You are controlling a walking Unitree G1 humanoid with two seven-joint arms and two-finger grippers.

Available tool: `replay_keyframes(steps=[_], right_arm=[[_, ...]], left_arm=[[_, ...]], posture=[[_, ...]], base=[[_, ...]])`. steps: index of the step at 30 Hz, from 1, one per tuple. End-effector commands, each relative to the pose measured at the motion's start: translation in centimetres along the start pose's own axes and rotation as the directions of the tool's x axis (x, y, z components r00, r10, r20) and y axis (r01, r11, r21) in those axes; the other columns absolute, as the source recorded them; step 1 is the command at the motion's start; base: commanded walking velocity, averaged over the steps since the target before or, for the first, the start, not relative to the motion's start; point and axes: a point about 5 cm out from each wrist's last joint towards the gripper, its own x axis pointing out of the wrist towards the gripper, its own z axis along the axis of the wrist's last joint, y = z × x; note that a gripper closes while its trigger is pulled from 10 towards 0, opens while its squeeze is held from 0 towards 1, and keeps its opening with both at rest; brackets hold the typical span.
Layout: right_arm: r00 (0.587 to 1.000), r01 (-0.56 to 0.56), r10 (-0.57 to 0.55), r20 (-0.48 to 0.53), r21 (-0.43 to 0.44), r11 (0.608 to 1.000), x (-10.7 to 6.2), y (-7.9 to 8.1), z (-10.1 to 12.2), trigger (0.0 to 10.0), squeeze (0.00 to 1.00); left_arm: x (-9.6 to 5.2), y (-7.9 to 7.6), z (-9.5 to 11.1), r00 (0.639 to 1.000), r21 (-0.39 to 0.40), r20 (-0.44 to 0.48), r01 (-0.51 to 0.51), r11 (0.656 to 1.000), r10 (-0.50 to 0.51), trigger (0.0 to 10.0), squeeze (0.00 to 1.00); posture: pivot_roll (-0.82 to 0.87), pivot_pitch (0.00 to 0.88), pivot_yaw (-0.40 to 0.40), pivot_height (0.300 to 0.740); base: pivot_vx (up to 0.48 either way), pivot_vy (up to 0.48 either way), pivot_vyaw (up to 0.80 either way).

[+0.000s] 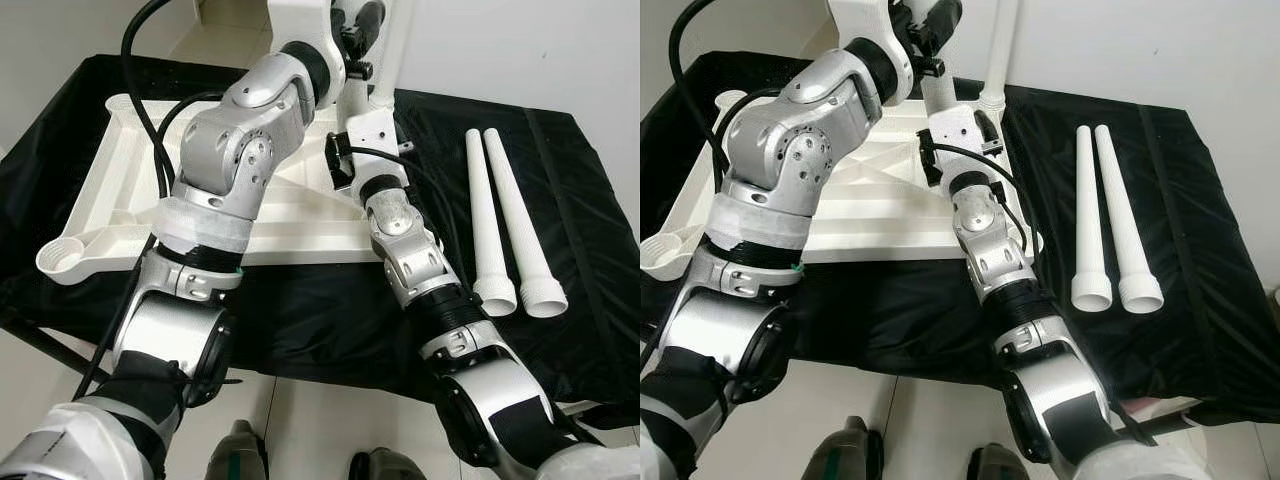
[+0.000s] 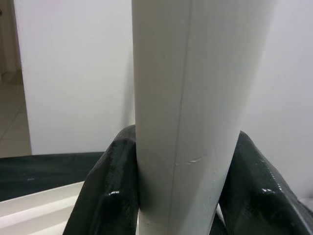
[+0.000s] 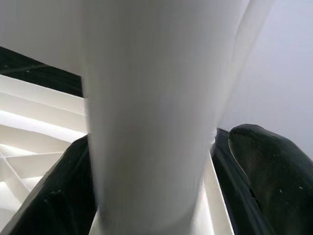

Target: Building children table

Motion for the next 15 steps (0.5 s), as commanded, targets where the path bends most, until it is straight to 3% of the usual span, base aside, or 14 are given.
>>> replay_keyframes(steps=[1,15], right_arm=[[0.999,0.022,-0.022,-0.028,0.001,1.000,-0.02,0.12,-0.50,10.0,0.00],[0.998,0.059,-0.059,-0.006,0.010,0.998,0.50,0.51,0.27,10.0,0.00]], left_arm=[[0.02,-0.68,0.79,1.000,0.014,0.024,0.017,1.000,-0.018,10.0,0.00],[-0.03,-1.63,0.94,0.999,0.013,0.027,0.028,1.000,-0.028,10.0,0.00]], posture=[[0.09,0.031,-0.013,0.740],[0.09,0.033,-0.022,0.740]], base=[[0.000,0.000,0.00],[0.000,0.000,0.00]])
